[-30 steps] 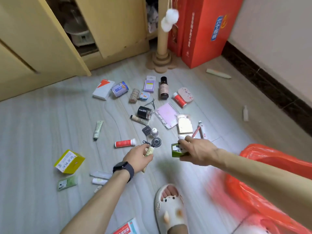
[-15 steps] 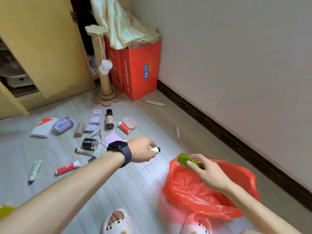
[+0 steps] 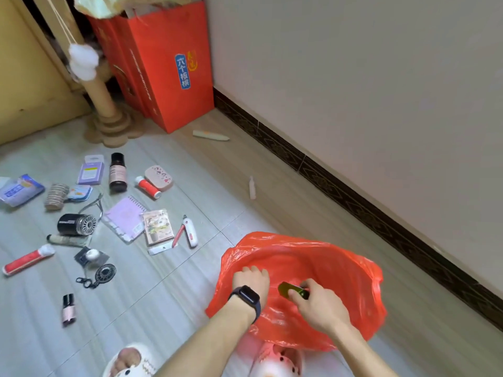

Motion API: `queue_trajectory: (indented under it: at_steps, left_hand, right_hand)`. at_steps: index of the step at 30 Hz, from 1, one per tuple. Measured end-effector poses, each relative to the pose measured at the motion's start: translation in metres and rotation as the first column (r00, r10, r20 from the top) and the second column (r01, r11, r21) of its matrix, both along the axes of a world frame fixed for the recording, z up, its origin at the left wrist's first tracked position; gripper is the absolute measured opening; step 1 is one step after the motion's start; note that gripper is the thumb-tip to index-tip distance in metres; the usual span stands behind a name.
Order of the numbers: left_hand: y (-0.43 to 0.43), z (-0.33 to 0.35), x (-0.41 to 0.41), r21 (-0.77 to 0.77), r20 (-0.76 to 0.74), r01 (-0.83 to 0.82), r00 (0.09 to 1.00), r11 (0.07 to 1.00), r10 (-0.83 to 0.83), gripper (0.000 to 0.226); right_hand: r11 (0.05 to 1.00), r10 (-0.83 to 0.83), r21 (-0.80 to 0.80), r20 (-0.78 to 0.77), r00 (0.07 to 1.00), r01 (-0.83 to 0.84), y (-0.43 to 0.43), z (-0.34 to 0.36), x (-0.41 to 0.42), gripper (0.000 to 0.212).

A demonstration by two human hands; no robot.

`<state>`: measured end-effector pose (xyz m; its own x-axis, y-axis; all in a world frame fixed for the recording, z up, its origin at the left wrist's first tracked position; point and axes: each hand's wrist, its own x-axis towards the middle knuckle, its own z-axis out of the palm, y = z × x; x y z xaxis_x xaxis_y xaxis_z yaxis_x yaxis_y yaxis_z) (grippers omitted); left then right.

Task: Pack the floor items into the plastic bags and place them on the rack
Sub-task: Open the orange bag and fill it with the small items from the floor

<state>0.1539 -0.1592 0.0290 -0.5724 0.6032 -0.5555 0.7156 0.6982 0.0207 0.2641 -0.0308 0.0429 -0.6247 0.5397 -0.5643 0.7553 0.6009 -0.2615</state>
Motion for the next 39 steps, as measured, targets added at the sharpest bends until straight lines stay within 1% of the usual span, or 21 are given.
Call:
queue_trajectory:
  at_steps: [2, 5, 7, 9, 11, 13, 15, 19, 22, 27, 31, 35, 37, 39]
  left_hand:
    - [-0.002, -0.014, -0.006, -0.041, 0.012, 0.027, 1.0, 0.999, -0.026, 0.044]
    - [-0.012, -0.021, -0.012, -0.088, -0.007, 0.249, 0.968, 0.964, -0.251, 0.047]
    - [-0.018, -0.017, -0.015, -0.091, -0.063, 0.424, 0.901, 0.901, -0.43, 0.046]
    - [-0.024, -0.004, -0.022, -0.099, -0.125, 0.536, 0.829, 0.839, -0.545, 0.042]
    - [-0.03, 0.011, -0.031, -0.105, -0.161, 0.57, 0.799, 0.815, -0.58, 0.037]
    - [-0.038, 0.03, -0.042, -0.122, -0.2, 0.559, 0.795, 0.82, -0.572, 0.033]
    - [-0.046, 0.051, -0.054, -0.104, -0.215, 0.496, 0.835, 0.862, -0.506, 0.029]
    - [-0.074, 0.1, -0.074, 0.028, -0.206, 0.288, 0.939, 0.957, -0.276, 0.031]
    - [-0.104, 0.133, -0.086, 0.072, -0.211, 0.171, 0.966, 0.983, -0.152, 0.033]
    - [-0.174, 0.18, -0.106, 0.095, -0.253, 0.049, 0.967, 0.994, -0.024, 0.041]
    - [-0.244, 0.196, -0.115, 0.115, -0.299, -0.037, 0.952, 0.993, 0.07, 0.046]
    - [-0.309, 0.179, -0.118, 0.101, -0.252, -0.263, 0.926, 0.96, 0.28, 0.058]
    - [-0.331, 0.161, -0.119, 0.112, -0.221, -0.354, 0.902, 0.928, 0.371, 0.059]
    - [-0.347, 0.137, -0.121, 0.11, -0.187, -0.429, 0.877, 0.897, 0.442, 0.058]
  right_hand:
    - [0.999, 0.04, 0.037, -0.034, 0.999, -0.038, 0.003, -0.007, -0.026, 0.044]
    - [0.982, 0.161, 0.103, -0.034, 0.986, -0.157, 0.002, -0.02, -0.062, 0.045]
    - [0.959, 0.256, 0.126, -0.001, 0.967, -0.254, -0.003, -0.026, -0.079, 0.043]
    - [0.943, 0.314, 0.122, -0.006, 0.949, -0.311, -0.007, -0.029, -0.089, 0.037]
    - [0.937, 0.336, 0.115, -0.042, 0.941, -0.329, -0.011, -0.024, -0.091, 0.033]
    - [0.92, 0.379, 0.133, -0.063, 0.923, -0.369, -0.014, -0.013, -0.088, 0.03]
    - [0.9, 0.423, 0.152, -0.073, 0.903, -0.409, -0.016, 0.004, -0.082, 0.027]
    - [0.871, 0.478, 0.208, -0.153, 0.865, -0.445, -0.02, 0.054, -0.068, 0.029]
    - [0.845, 0.524, 0.258, -0.229, 0.82, -0.468, -0.032, 0.094, -0.062, 0.031]
    - [0.792, 0.61, 0.327, -0.409, 0.679, -0.515, -0.075, 0.155, -0.07, 0.03]
    - [0.747, 0.658, 0.363, -0.52, 0.544, -0.556, -0.119, 0.186, -0.085, 0.031]
    - [0.671, 0.727, 0.401, -0.523, 0.445, -0.623, -0.149, 0.19, -0.106, 0.034]
    - [0.642, 0.75, 0.4, -0.502, 0.43, -0.653, -0.157, 0.183, -0.116, 0.036]
    - [0.61, 0.779, 0.384, -0.449, 0.437, -0.693, -0.162, 0.166, -0.13, 0.038]
